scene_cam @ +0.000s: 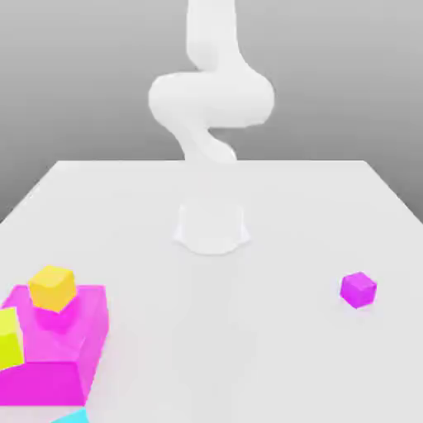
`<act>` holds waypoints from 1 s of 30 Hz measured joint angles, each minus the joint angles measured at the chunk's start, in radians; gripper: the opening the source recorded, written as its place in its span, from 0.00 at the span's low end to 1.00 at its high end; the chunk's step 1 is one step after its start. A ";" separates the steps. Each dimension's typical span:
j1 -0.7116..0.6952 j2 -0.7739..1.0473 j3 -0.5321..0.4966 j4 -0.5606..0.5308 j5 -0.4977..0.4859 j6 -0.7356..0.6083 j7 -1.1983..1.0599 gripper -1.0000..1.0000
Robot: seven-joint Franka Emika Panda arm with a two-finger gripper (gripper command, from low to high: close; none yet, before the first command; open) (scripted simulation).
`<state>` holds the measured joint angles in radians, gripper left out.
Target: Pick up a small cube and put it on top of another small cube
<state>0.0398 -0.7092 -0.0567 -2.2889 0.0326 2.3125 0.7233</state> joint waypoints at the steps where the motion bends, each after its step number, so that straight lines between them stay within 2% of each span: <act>1: 0.017 0.039 -0.024 0.005 0.015 0.005 -0.034 0.50; 9: 0.118 0.331 -0.191 0.040 0.151 0.046 -0.302 0.50; 15: 0.143 0.551 -0.267 0.068 0.269 0.072 -0.514 0.50; 23: 0.097 0.831 -0.284 0.101 0.370 0.119 -0.757 0.50; 30: 0.049 1.039 -0.288 0.120 0.354 0.191 -0.902 0.50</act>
<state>0.0892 0.3300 -0.3443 -2.1684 0.3866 2.5035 -0.1785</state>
